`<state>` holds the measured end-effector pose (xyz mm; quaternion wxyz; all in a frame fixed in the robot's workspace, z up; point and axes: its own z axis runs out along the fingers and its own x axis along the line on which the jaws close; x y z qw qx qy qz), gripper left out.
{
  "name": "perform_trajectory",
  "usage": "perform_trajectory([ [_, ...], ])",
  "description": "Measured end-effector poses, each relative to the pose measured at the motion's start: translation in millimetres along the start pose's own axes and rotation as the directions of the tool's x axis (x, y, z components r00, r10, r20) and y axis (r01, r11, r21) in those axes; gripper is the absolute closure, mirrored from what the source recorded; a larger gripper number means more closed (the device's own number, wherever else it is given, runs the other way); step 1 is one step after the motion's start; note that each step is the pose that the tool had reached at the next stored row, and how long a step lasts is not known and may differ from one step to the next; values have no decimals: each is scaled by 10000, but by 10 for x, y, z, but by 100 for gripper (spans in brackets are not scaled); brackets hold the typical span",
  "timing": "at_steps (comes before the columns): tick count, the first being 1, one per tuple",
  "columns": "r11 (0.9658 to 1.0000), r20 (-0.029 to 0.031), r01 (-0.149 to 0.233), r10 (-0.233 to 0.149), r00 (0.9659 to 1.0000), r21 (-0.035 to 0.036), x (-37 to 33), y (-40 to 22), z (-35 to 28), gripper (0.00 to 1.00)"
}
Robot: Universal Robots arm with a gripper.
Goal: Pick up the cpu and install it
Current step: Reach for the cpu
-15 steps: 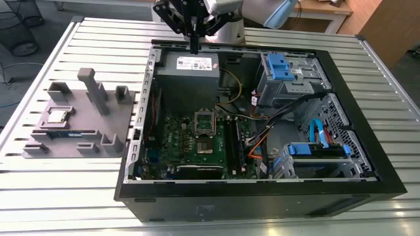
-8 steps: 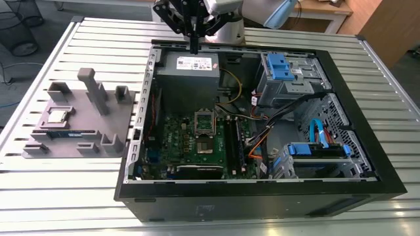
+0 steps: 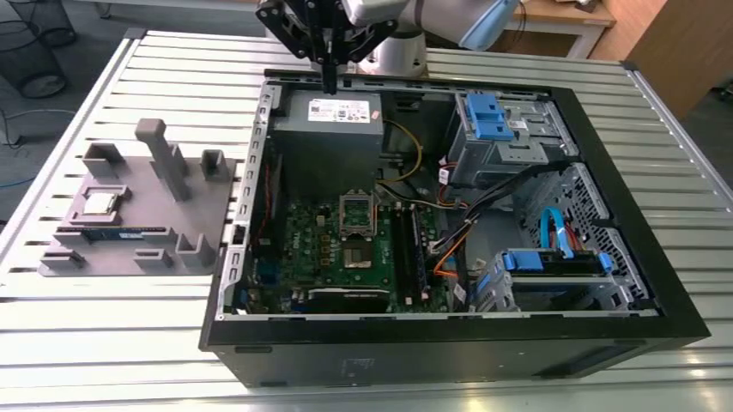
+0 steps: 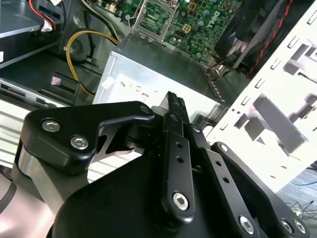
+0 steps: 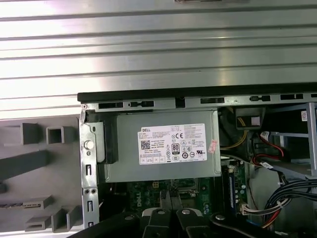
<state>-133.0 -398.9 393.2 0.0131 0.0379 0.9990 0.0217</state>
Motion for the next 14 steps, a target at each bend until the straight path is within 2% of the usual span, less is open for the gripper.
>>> perform_trajectory([
  [14, 10000, 0, 1, -1, 10000, 0, 271, -21, -6, 89],
])
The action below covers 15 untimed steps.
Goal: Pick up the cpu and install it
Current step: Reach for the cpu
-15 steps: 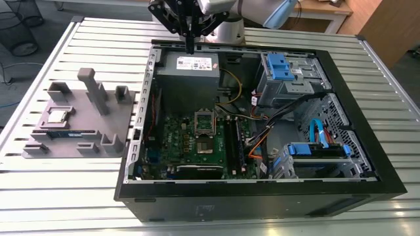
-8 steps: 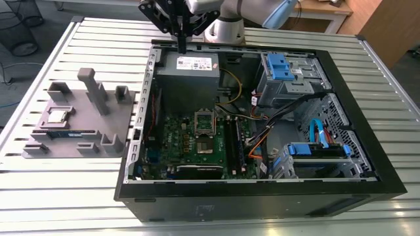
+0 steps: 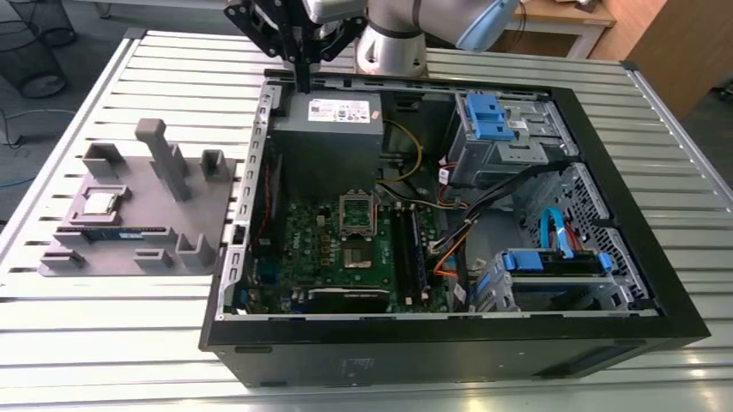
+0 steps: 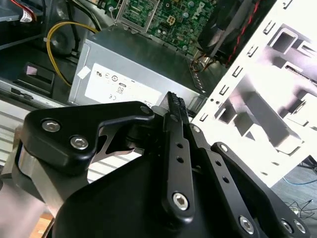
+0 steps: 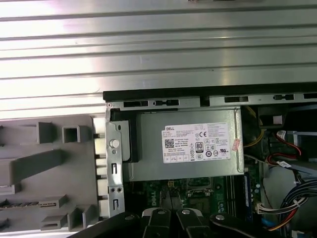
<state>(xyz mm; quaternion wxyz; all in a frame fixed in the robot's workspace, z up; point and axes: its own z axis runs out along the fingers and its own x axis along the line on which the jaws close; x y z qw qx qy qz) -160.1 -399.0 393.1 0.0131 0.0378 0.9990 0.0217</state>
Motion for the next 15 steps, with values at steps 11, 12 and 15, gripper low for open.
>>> perform_trajectory([
  [11, 10000, 0, 0, 0, 10000, 0, 115, -8, -3, 89],
  [12, 10000, 0, -1, 1, 10000, 0, 120, -9, -3, 89],
  [15, 10000, 0, -1, 1, 10000, 0, 123, -9, -3, 89],
])
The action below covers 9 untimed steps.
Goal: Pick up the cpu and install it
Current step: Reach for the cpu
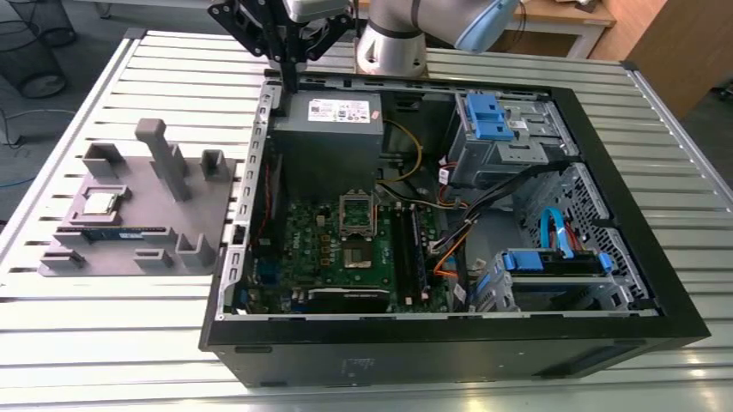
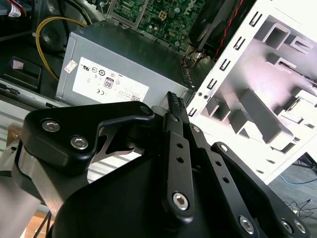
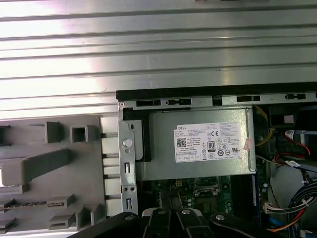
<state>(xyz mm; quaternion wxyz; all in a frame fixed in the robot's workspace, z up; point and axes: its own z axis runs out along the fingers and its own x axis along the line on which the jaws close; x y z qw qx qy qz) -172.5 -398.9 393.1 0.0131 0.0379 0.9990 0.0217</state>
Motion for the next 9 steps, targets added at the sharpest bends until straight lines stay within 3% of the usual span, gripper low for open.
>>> perform_trajectory([
  [9, 10000, 31, 1, -1, 10000, -1, 29, -2, -1, 89],
])
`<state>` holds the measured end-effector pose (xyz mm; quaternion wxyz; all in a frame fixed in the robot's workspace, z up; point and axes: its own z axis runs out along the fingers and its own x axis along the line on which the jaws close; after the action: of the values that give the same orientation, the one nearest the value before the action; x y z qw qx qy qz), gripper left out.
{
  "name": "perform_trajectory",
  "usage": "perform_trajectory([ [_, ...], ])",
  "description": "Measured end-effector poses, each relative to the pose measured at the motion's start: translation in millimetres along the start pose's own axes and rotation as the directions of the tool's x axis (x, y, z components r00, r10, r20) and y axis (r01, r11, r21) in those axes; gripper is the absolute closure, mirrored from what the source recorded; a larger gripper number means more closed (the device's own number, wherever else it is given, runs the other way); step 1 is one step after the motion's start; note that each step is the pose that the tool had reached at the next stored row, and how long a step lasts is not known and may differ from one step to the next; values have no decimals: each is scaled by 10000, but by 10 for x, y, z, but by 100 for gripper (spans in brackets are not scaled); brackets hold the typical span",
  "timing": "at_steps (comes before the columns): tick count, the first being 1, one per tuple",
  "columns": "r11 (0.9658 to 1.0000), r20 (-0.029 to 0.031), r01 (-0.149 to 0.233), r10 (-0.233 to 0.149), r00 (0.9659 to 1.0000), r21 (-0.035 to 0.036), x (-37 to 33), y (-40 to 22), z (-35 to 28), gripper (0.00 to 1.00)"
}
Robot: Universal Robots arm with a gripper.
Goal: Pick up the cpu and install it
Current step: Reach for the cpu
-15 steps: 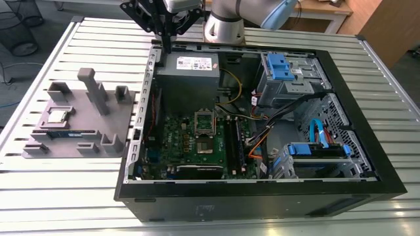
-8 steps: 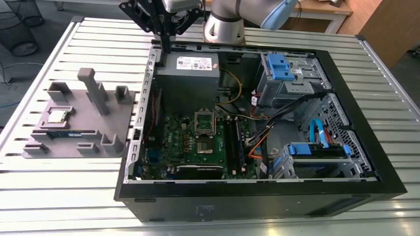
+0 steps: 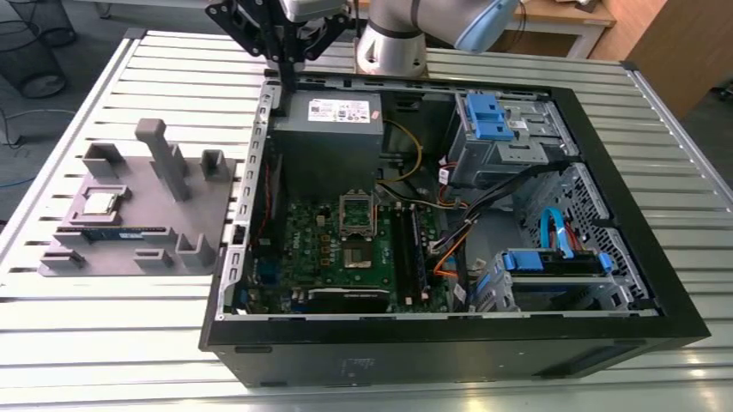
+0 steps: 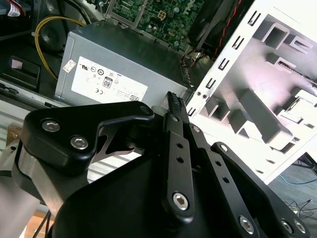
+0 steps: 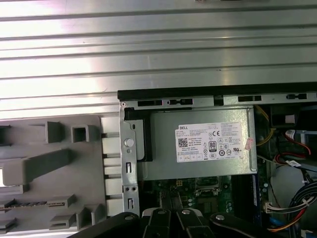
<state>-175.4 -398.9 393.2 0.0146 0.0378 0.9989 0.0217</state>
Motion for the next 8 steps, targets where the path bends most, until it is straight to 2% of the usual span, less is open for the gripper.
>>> perform_trajectory([
  [8, 10000, 98, 4, -4, 10000, -9, 87, -7, -2, 89],
])
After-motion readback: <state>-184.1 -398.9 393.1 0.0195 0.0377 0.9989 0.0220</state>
